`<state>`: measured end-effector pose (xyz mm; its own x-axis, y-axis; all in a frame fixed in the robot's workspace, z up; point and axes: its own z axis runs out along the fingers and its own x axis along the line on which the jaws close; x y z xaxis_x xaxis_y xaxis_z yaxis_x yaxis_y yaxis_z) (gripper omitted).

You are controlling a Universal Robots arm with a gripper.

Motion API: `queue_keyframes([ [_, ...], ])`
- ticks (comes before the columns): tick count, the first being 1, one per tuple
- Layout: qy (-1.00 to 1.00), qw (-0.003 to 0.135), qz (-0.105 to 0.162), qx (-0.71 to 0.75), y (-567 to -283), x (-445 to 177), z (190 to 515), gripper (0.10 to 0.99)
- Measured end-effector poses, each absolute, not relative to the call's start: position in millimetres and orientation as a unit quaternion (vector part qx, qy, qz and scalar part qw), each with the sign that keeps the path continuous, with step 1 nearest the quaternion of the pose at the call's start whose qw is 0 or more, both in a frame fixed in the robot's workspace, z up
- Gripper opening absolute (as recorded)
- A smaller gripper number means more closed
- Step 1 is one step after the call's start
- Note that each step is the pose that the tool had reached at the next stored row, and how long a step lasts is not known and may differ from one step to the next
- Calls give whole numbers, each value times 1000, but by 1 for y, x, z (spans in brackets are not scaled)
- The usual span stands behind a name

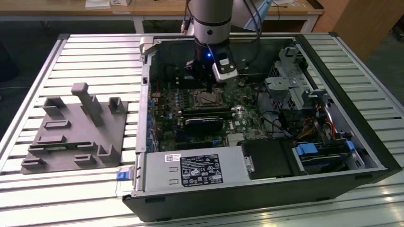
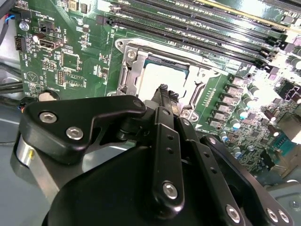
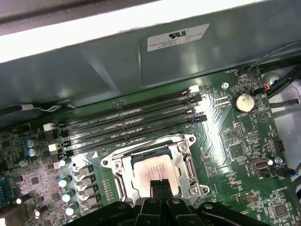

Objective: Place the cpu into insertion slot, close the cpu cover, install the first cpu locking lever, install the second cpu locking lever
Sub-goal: 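Install the second cpu locking lever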

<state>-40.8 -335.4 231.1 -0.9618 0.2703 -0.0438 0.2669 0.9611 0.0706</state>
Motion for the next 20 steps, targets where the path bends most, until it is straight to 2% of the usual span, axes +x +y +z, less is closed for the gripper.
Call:
queue_keyframes([
  [20,990,27,32,136,-341,-41,235,106],
])
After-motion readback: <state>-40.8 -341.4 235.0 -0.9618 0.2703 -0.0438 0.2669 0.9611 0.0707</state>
